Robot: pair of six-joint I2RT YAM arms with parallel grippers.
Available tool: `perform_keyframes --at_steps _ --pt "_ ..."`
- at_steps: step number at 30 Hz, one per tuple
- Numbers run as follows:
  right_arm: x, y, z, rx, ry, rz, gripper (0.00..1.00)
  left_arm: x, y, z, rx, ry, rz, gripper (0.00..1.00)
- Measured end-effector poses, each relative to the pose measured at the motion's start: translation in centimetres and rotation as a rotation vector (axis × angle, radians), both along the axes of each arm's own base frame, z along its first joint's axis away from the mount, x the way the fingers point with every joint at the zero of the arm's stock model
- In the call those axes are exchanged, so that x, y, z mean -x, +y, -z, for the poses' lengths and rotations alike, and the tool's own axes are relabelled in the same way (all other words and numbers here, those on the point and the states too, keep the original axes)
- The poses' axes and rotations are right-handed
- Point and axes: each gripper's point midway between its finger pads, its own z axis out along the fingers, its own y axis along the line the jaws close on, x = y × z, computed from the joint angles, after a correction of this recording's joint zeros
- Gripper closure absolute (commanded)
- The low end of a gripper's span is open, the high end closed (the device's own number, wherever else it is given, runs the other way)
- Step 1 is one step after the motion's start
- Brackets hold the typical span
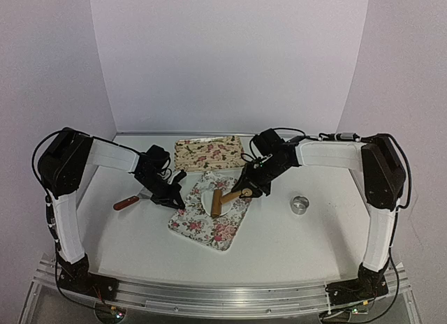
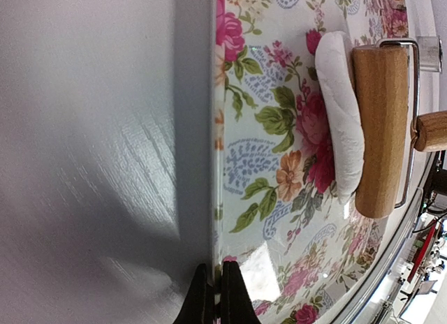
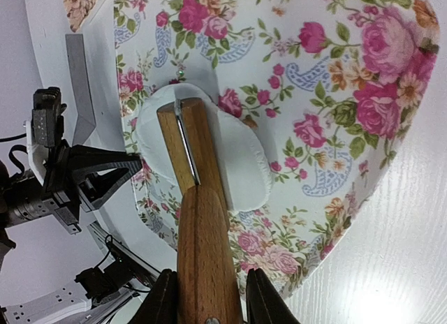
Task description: Roll out the dumpling wrappers from the dough
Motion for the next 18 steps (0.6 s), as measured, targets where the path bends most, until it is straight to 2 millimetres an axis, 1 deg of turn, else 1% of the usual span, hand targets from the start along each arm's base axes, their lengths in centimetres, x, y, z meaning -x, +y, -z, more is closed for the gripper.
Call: perform_keyframes --at_steps 5,15,18 --pt "0.2 -1.2 0.0 -0.005 0.013 0.016 1.00 0.0 0.0 0.0 0.006 -0.006 -0.001 1.00" --pt "0.9 -2.6 0.1 0.008 0.018 0.034 1.00 0.0 0.0 0.0 0.008 -0.011 -0.001 1.00" --pt "0.9 -2.7 0.0 0.012 0.024 0.032 1.00 0.0 0.0 0.0 0.008 -0.011 0.000 1.00"
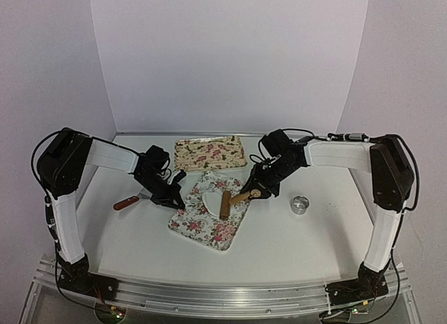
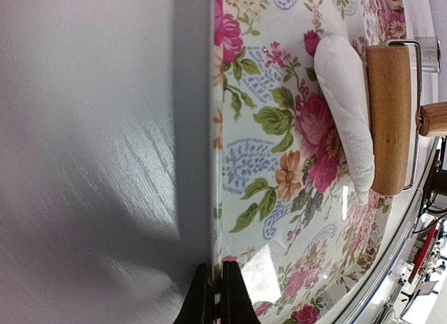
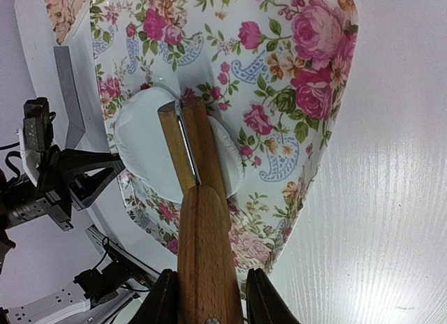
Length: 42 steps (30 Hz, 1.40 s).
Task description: Roll out the dumpling wrappers from the dough
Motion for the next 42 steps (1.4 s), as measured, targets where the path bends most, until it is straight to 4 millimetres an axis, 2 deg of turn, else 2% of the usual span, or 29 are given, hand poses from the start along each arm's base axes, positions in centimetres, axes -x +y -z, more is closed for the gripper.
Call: perform_keyframes --at_steps 8,12,18,22,25,29,36,39,42 --pt "-1.4 2.2 -0.3 0.049 0.053 -0.051 1.00 0.2 0.0 0.0 -0.005 0.004 0.004 1.00" --pt "-1.9 4.7 -0.2 0.047 0.052 -0.088 1.00 0.3 0.1 0.0 -0.008 0.006 0.005 1.00" --pt "-1.5 9.2 0.2 -0.004 -0.021 -0.168 1.00 0.3 0.1 0.0 -0.008 0.005 0.008 1.00" --pt "-1.4 9.7 0.3 -0.010 -0.042 -0.175 1.00 0.3 0.1 0.1 -0.013 0.004 0.006 1.00" --pt "-1.4 9.1 0.3 -0.018 -0.058 -0.163 1.00 0.2 0.2 0.1 -0.015 0.003 0.004 1.00" --pt "-1.2 7.2 -0.3 -0.023 -0.076 -0.130 1.00 0.1 0.2 0.1 -0.013 -0.001 0.001 1.00" --pt "-0.6 0.5 0.3 0.026 0.011 -0.021 1.00 0.1 0.2 0.1 -0.012 -0.001 0.000 1.00" --pt "-0.5 -0.5 0.4 0.016 0.029 -0.019 1.00 0.1 0.2 0.1 -0.008 -0.003 0.000 1.00" --pt "-0.6 -0.5 0.3 0.015 0.021 -0.028 1.00 0.1 0.1 0.1 -0.005 -0.002 0.000 1.00"
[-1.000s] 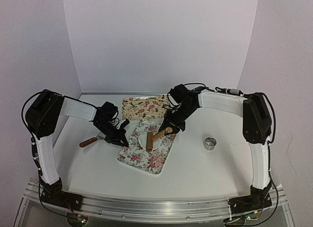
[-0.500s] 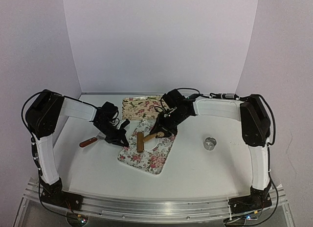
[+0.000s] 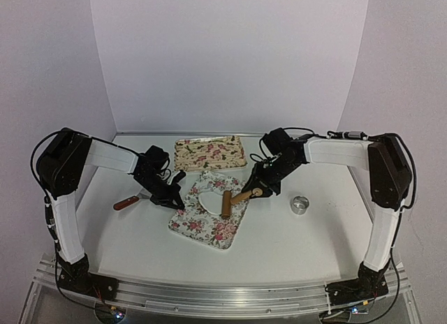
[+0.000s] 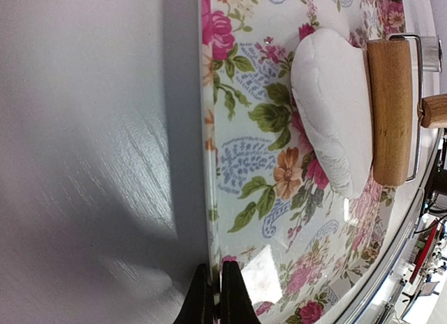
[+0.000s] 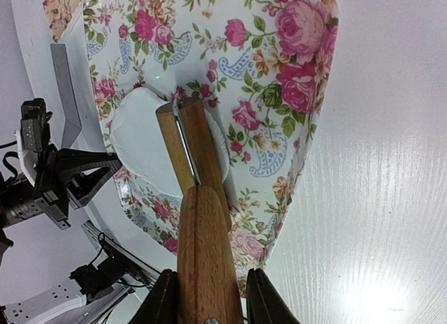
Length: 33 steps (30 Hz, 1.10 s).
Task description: Roll out the dumpling wrappers from the dough
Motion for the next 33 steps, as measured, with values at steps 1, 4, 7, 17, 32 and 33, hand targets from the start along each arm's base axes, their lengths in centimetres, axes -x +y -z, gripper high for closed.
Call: perform_keyframes --at_steps 1,4,7,17,32,33 --pt "-0.1 0.1 -0.1 0.002 -0.001 -0.003 1.00 0.0 0.0 0.0 0.001 0.000 0.000 1.00" --pt "-0.4 0.6 -0.2 0.018 0.016 -0.023 1.00 0.0 0.0 0.0 0.002 0.001 0.001 1.00" --pt "-1.0 1.6 -0.4 0.037 0.037 -0.046 1.00 0.1 0.0 0.0 0.000 0.004 0.002 1.00" --pt "-1.3 7.2 -0.4 0.019 0.013 -0.128 1.00 0.1 0.0 0.0 -0.011 0.002 0.004 1.00" --pt "-1.1 10.1 0.0 -0.019 -0.024 -0.174 1.00 0.2 -0.1 0.0 -0.026 0.001 0.007 1.00" --pt "-1.1 10.1 0.0 -0.019 -0.025 -0.174 1.00 0.2 -0.1 0.0 -0.026 0.001 0.007 1.00"
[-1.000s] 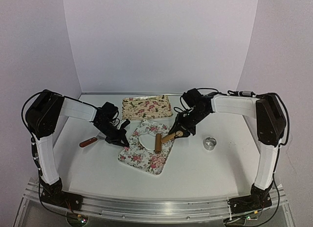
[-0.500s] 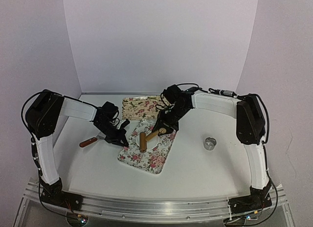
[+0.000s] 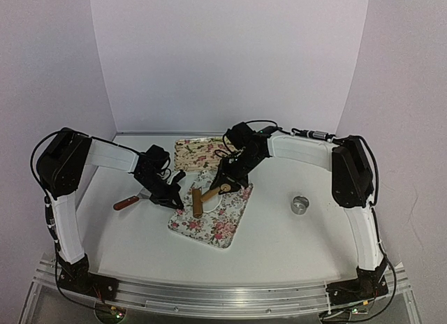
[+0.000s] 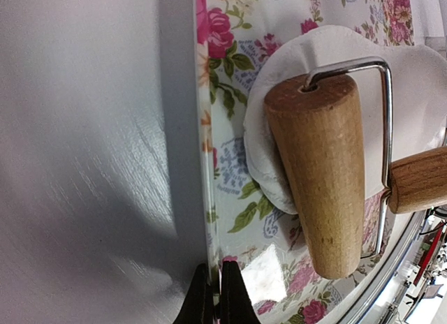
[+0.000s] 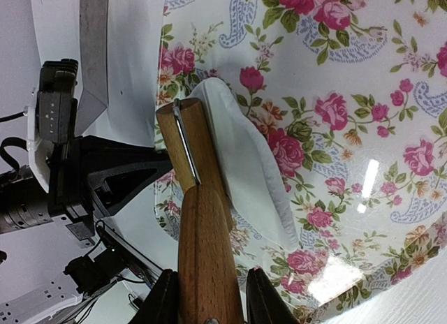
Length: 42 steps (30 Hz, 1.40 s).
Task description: Roll out the dumpling wrappers from the dough
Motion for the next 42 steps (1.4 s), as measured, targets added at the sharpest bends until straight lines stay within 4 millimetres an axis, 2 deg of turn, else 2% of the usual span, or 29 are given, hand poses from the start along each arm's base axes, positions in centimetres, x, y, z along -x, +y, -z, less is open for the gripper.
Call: perform_keyframes --at_steps 30,42 --pt "-0.3 1.0 0.4 -0.017 0.019 -0.017 1.00 0.0 0.0 0.1 -0.002 0.004 0.003 1.00" --pt "-0.2 -1.3 0.9 -0.063 0.007 0.029 1.00 -0.2 -0.1 0.1 0.023 -0.001 -0.004 1.00"
